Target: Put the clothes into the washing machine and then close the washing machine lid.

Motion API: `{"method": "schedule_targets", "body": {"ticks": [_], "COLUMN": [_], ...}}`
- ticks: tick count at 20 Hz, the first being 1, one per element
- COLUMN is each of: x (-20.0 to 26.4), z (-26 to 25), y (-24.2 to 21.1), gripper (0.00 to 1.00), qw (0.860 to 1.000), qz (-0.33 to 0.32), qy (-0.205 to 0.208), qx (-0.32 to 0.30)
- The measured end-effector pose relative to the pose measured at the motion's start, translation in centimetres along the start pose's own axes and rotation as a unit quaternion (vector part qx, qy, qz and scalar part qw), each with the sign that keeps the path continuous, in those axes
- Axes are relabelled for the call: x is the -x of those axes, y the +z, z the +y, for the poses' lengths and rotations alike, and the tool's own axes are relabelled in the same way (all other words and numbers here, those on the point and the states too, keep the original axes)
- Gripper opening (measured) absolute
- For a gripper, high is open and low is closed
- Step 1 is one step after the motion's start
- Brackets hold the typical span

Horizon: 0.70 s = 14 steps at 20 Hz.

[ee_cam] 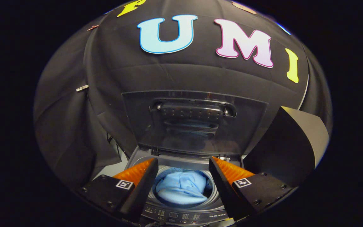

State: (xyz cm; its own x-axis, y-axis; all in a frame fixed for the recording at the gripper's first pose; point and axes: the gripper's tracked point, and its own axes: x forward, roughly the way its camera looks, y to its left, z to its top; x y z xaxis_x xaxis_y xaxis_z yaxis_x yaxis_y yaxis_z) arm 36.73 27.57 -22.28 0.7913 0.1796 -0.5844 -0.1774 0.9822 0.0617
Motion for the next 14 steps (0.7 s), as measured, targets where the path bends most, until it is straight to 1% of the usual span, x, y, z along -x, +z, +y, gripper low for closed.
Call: {"method": "schedule_targets", "body": {"ticks": [2, 6, 8, 10, 14], "x": [-0.3, -0.7, -0.9, -1.2, -1.5], "z": [-0.2, -0.9, -1.2, -0.9, -1.4], "y": [0.3, 1.2, 2.4, 3.9, 7.4], "gripper": [0.99, 0.99, 1.0, 1.0, 1.0], "qw": [1.0, 1.0, 0.999, 0.999, 0.997], "qz": [-0.002, -0.015, -0.029, -0.042, -0.074], "qy": [0.001, -0.012, -0.019, -0.012, -0.015], "qx": [-0.003, 0.004, 0.005, 0.001, -0.027]}}
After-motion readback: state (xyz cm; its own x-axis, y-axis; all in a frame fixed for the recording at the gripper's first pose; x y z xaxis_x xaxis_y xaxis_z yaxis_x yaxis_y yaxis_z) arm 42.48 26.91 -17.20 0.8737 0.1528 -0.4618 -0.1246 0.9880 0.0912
